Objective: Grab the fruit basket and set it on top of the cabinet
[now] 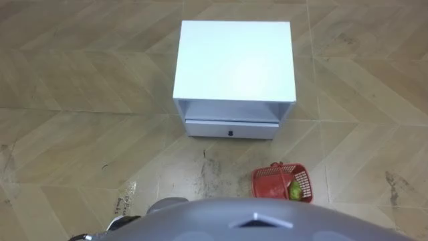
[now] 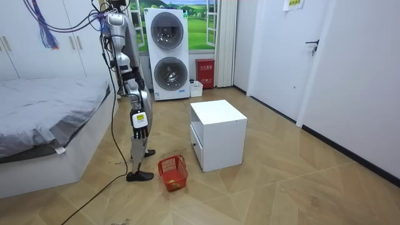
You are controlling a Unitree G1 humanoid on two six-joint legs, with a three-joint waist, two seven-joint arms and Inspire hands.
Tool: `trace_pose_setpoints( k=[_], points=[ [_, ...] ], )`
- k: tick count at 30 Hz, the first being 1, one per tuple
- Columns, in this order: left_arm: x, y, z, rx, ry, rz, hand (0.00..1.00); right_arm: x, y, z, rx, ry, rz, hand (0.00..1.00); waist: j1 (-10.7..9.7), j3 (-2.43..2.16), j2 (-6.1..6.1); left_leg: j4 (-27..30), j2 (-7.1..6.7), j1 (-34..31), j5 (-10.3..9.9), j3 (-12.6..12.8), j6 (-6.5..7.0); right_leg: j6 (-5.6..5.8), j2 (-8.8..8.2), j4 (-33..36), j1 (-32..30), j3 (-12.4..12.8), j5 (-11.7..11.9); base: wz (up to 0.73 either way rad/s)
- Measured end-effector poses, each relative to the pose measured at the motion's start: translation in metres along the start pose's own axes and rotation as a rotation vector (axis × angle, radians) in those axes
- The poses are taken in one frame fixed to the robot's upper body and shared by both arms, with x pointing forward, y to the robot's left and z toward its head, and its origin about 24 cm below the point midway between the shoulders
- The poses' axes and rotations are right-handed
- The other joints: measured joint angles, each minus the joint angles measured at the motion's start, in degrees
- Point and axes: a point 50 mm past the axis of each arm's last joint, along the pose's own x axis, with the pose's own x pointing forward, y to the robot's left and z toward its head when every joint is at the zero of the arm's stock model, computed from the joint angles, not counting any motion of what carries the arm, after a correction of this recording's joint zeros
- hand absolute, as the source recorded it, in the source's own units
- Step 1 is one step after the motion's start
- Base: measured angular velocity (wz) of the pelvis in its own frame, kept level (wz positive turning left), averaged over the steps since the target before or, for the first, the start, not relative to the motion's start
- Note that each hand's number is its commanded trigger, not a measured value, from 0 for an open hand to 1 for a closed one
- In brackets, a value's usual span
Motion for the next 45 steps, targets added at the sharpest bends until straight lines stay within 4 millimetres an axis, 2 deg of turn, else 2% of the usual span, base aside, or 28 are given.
trace_pose_setpoints(
  k=[27, 36, 39, 41, 43, 45],
  points=[
    [0.000, 0.001, -0.002, -0.002, 0.005, 0.052, 0.00, 0.000, -0.004, 0.006, -0.011, -0.013, -0.041, 0.00, -0.01, 0.01, -0.20, 0.11, -0.02, 0.07, -0.01, 0.08, -0.01, -0.01, -0.03, -0.21, -0.04, 0.12, -0.01, 0.00],
    [0.000, 0.002, 0.001, -0.002, -0.005, 0.065, 0.00, -0.001, -0.007, 0.007, -0.003, -0.018, -0.085, 0.00, -0.03, -0.05, -0.25, 0.20, -0.40, -0.20, -0.13, 0.11, 0.21, 0.21, -0.54, -0.05, -0.05, -0.14, -0.17, 0.00],
    [0.000, 0.003, 0.003, -0.002, -0.013, 0.074, 0.00, -0.001, -0.009, 0.008, 0.011, -0.023, -0.115, 0.00, -0.14, -0.24, -0.51, 1.14, -1.18, -1.23, -0.60, 0.08, 0.99, 0.83, -1.58, 1.40, -1.11, -0.50, -0.63, 0.04],
    [0.000, 0.005, 0.006, -0.003, -0.025, 0.085, 0.00, -0.001, -0.014, 0.011, 0.038, -0.032, -0.146, 0.00, -0.18, -0.15, -0.44, 2.04, -1.65, -2.32, -0.96, 0.07, 1.60, 1.43, -2.49, 4.14, -2.57, -0.64, -1.09, 0.08],
    [0.000, 0.007, 0.010, -0.001, -0.043, 0.093, 0.00, -0.002, -0.019, 0.014, 0.051, -0.043, -0.181, 0.00, -0.06, 0.00, -0.23, 2.47, -2.04, -2.71, -1.13, 0.11, 2.20, 1.45, -3.36, 7.67, -4.45, -0.63, -1.10, 0.05],
    [0.000, 0.011, 0.013, -0.015, -0.062, 0.102, 0.00, -0.004, -0.025, 0.020, 0.080, -0.081, -0.224, 0.00, -0.10, 0.09, -0.21, 4.72, -2.50, -4.00, -1.92, 0.76, 3.57, 1.47, -4.40, 11.32, -7.06, -0.05, -1.05, 0.05]
  ],
)
